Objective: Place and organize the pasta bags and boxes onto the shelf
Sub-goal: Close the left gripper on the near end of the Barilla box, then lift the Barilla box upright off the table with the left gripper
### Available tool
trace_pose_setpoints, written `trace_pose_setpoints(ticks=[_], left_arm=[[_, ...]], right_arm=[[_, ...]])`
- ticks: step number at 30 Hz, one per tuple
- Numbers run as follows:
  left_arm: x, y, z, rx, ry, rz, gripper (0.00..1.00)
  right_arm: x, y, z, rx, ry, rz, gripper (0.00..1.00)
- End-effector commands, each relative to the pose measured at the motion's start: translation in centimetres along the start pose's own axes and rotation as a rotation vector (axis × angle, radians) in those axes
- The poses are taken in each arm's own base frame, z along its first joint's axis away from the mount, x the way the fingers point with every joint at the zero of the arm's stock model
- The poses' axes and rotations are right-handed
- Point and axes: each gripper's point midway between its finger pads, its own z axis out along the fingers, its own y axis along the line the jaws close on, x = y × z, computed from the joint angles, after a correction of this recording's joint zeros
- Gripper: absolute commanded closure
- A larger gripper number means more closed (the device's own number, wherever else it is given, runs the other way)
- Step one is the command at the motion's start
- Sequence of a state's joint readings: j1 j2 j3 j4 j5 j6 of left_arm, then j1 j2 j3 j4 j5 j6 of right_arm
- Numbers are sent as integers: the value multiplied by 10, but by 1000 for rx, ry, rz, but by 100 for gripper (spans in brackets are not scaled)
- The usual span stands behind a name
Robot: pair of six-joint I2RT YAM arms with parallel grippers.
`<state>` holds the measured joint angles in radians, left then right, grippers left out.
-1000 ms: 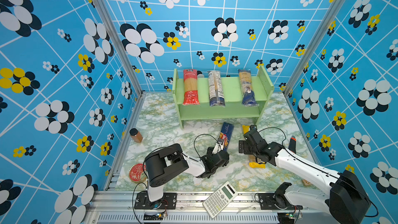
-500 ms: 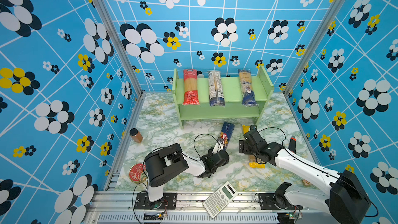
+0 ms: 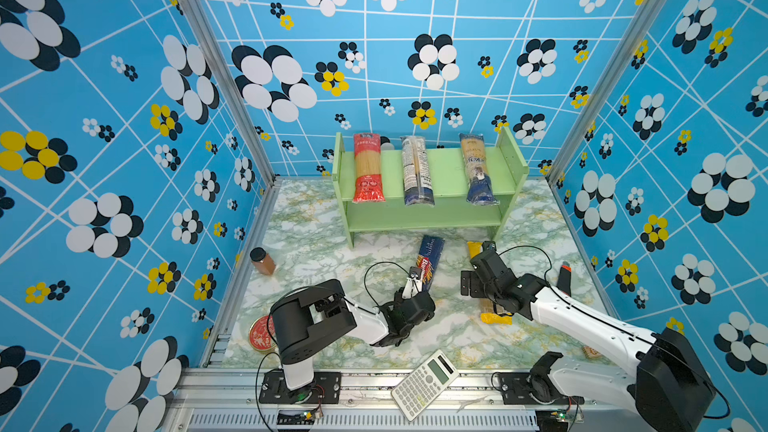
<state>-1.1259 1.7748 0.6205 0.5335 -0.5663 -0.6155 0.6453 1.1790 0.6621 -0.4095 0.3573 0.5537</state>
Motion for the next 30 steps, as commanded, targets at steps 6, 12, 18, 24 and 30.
trace_pose_setpoints(ticks=[6,12,18,24,30], left_arm=[[-20,39,-31,-200,-31,-8,100],[-31,46,-54,-246,-52,0,100],[-39,48,-78,-251,-73,-14,100],[-51,50,-102,-243,-99,-25,100],[-65,49,-122,-197,-124,-57,100]], right_arm=[[1,-6,3,31,9,-8,1],[1,-4,5,28,17,-11,1],[2,-4,6,27,21,-10,1],[3,-4,5,26,20,-7,1],[4,-5,6,27,24,-3,1]])
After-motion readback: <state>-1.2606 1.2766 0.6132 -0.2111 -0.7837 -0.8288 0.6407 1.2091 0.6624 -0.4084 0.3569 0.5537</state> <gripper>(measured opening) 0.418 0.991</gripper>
